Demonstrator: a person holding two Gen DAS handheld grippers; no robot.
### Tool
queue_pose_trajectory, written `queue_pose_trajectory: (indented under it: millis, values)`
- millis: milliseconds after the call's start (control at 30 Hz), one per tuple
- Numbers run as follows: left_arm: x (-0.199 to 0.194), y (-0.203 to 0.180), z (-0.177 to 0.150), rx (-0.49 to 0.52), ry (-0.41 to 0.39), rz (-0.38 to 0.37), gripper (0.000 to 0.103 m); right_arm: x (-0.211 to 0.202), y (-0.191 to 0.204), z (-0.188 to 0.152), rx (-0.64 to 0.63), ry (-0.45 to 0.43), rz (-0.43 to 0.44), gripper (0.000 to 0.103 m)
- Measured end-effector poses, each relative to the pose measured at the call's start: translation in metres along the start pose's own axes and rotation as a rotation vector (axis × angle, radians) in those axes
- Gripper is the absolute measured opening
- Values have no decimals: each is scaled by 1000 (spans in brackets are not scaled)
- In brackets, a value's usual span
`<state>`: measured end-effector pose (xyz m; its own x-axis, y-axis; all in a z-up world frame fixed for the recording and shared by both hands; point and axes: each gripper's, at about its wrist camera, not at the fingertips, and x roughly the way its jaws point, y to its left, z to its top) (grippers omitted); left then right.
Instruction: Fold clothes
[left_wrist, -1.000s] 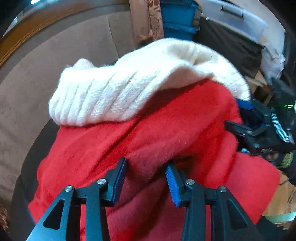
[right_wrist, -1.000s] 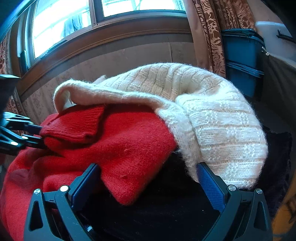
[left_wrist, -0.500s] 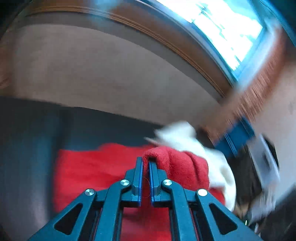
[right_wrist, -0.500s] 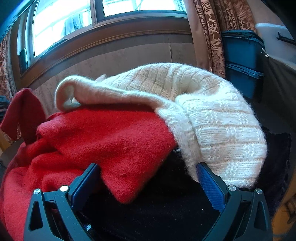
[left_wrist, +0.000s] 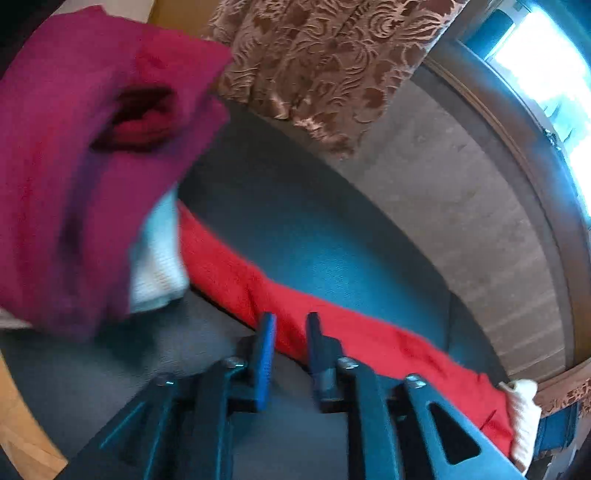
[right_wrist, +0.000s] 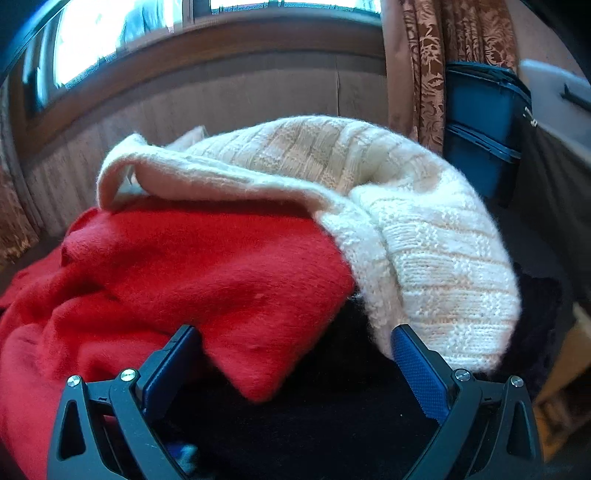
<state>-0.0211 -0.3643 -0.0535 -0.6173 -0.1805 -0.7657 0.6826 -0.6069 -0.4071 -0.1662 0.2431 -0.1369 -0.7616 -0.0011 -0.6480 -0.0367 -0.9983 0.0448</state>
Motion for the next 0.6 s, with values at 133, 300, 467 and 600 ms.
queue_pose_trajectory:
  millis: [133, 300, 467, 600]
  values:
    - [4, -52, -36, 175, 28, -72, 27, -31, 34, 18, -97, -74, 109, 103]
    - [9, -117, -81, 393, 64, -161, 31, -38, 88, 44, -272, -117, 134, 103]
    - [27, -160, -124, 548, 97, -211, 31, -9, 139, 69, -513, -142, 99, 103]
    - [45, -189, -157, 654, 122, -240, 31, 28, 149, 86, -618, -121, -8, 94]
